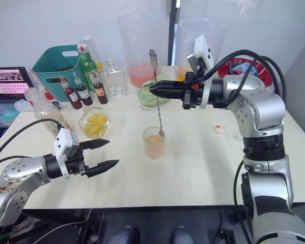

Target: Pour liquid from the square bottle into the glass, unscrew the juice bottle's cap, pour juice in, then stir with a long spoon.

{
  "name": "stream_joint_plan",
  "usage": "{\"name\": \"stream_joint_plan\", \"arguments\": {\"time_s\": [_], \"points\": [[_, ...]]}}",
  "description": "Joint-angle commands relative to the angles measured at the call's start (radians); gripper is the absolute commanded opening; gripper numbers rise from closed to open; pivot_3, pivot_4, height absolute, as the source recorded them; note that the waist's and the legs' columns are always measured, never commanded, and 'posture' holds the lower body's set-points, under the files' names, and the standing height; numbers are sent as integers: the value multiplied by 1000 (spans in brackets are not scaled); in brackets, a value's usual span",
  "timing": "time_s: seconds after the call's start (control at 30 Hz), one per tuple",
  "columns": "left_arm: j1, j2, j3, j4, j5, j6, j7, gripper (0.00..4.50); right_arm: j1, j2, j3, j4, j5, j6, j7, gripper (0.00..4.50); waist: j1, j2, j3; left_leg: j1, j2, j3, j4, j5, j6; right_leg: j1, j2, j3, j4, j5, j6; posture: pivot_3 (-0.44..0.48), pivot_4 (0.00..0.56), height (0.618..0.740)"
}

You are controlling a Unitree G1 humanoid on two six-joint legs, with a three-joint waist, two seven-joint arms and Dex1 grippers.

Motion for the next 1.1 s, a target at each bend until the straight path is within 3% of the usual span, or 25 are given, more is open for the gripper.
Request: {"name": "stream_joint_plan", "arguments": {"time_s": [0.03,0.33,0.57,0.77,0.9,1.0,1.1], "points": [[-14,0,30,-17,-20,-18,-9,4448,-45,16,-88,0,77,49,-44,0,0,0,0,0,0,0,0,0,0,0,0,0,0,0,0,0,150,740],[-22,35,90,-38,-54,-9,-8,4448,-70,5,-172,-1,176,130,-98,0,-1,0,0,0,0,0,0,0,0,0,0,0,0,0,0,0,150,740],[-40,69,80,-33,-67,-8,-60,4448,-124,-81,-251,-2,256,299,-218,0,2,0,0,0,0,1,0,0,0,0,0,0,0,0,0,0,150,740],[-77,73,100,-9,-102,8,-75,4448,-158,-187,-257,29,213,362,-309,0,0,0,0,-1,0,4,0,0,0,0,0,0,-1,0,0,0,150,740],[-123,67,101,-14,-159,53,-55,4448,-178,-330,-144,70,85,399,-329,0,2,0,0,-1,0,5,0,0,0,0,0,0,-1,0,0,0,150,740],[-112,56,96,-35,-135,21,-50,4448,-214,-403,-10,125,44,522,-279,0,0,0,0,-1,0,6,0,0,0,0,0,0,-3,0,0,0,150,740],[-87,51,78,-61,-105,16,-27,4448,-241,-442,161,193,-60,527,-210,0,-10,0,0,-1,1,6,0,0,0,0,1,0,-3,0,0,0,150,740]]}}
